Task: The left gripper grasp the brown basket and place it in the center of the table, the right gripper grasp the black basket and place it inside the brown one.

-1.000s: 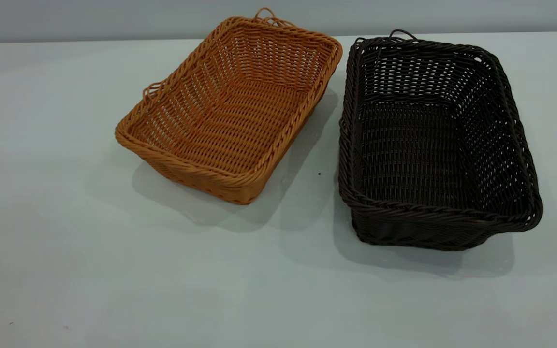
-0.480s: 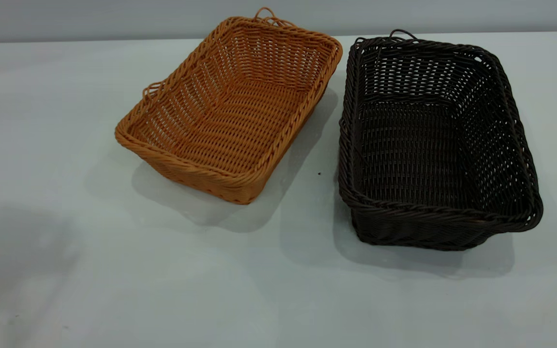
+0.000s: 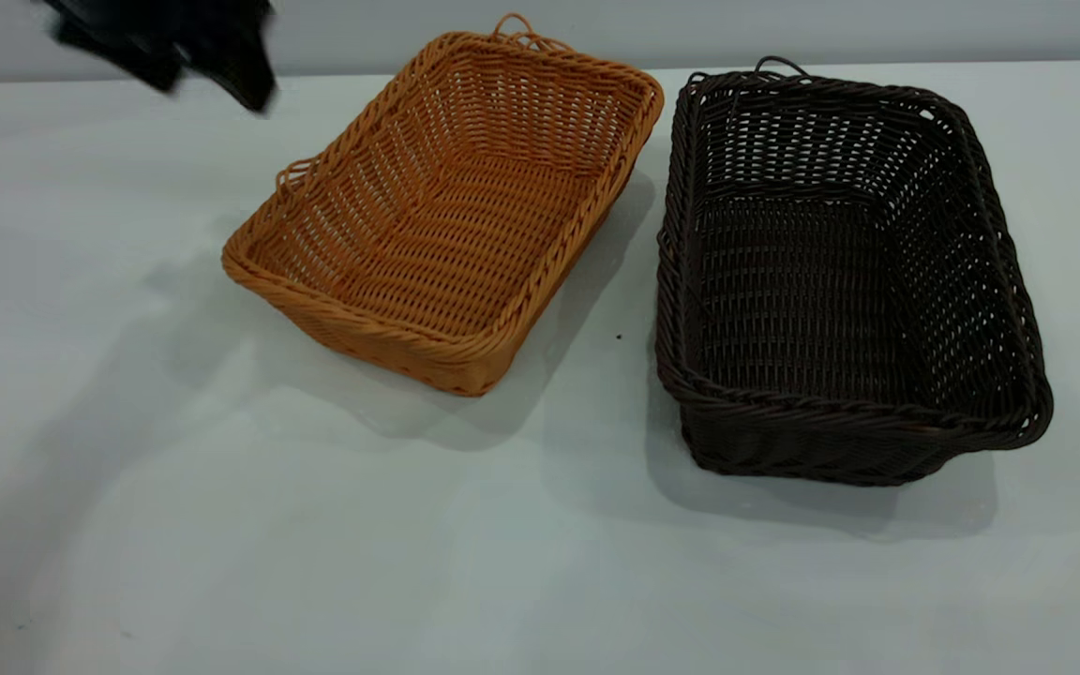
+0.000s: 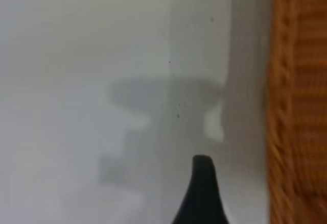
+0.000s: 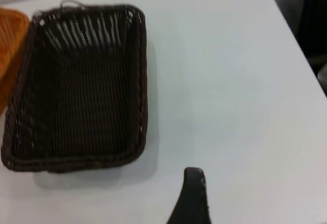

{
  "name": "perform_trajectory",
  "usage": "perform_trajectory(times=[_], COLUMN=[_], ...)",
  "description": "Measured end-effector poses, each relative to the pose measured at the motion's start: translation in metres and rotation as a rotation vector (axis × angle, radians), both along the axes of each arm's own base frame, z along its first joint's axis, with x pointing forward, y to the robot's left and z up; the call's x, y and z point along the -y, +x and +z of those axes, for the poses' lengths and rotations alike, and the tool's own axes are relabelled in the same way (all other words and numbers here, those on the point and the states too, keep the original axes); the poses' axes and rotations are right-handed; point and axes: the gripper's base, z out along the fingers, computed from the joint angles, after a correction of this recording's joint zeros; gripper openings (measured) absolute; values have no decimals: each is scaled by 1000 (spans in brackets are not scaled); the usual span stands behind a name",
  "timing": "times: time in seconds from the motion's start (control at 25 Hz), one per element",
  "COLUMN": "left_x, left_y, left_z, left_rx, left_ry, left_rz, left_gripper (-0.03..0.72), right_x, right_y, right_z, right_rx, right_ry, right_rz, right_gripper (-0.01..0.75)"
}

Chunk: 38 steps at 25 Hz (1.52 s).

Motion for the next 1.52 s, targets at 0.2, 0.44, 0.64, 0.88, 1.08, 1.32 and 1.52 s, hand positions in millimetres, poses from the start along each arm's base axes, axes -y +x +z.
perform_trajectory(times=[0.2,0.44,0.64,0.88,1.08,1.32,1.52], left_x=[13,32,34,40,54,60,60], left_y=[33,42,47,46,49,65,75], left_z=[-37,-48,-50,-89,-89,-46,13], left_rx=[-11,-6,27,4,53,120,257], left_ry=[18,22,18,26,15,-5,-27], left_rz=[-45,-91,-93,-103,-121,-129,-130], left_gripper=[545,545,540,411,103,76,76], right_x=[0,-4,-11,-23,-31,-54,-76], right_y=[26,58,83,117,149,189,212], right_z=[14,11,4,-11,-29,-74,-117], right_rx=[-87,-182,-278,-405,-510,-674,-753], right_ry=[48,122,240,426,622,766,826], right_rz=[12,55,102,171,155,99,-41], right_gripper=[573,573,573,573,573,573,573])
